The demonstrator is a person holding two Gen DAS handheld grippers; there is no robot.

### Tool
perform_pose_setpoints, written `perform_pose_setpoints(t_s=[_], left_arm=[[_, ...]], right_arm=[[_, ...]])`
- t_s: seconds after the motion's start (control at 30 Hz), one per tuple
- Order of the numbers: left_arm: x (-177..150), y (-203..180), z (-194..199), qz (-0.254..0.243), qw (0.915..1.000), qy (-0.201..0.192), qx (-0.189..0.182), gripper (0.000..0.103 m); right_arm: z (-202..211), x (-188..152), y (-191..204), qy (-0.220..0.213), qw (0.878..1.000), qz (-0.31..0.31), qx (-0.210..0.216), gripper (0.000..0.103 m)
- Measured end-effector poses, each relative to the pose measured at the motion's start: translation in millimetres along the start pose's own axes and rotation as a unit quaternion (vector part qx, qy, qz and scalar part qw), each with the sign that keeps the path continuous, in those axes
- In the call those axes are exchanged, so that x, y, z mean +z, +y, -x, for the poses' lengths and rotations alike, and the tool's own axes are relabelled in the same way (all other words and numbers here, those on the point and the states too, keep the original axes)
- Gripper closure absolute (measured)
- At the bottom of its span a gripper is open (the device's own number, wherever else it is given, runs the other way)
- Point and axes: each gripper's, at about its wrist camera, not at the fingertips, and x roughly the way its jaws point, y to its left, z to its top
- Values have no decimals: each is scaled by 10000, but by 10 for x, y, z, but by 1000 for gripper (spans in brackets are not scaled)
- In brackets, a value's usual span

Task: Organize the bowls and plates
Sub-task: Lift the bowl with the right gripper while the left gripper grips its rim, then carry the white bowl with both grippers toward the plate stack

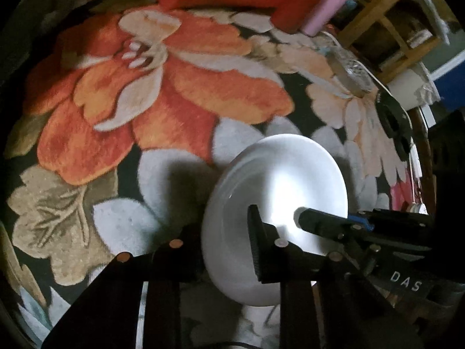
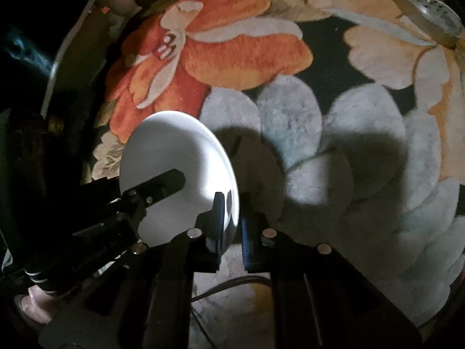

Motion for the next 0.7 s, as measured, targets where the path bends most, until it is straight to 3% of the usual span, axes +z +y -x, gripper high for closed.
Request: perform_pose_setpoints(t_s=[0.4,0.7], left_arm=[[84,-970,587,-797,9954,-510,-139,78],[4,-1664,699,-1273,9900,-534,-278,78]], right_arm=[[992,-258,-246,-880,9941,-614,-180,93],[1559,-607,-551,-1139,9873,-1058,-333,93]])
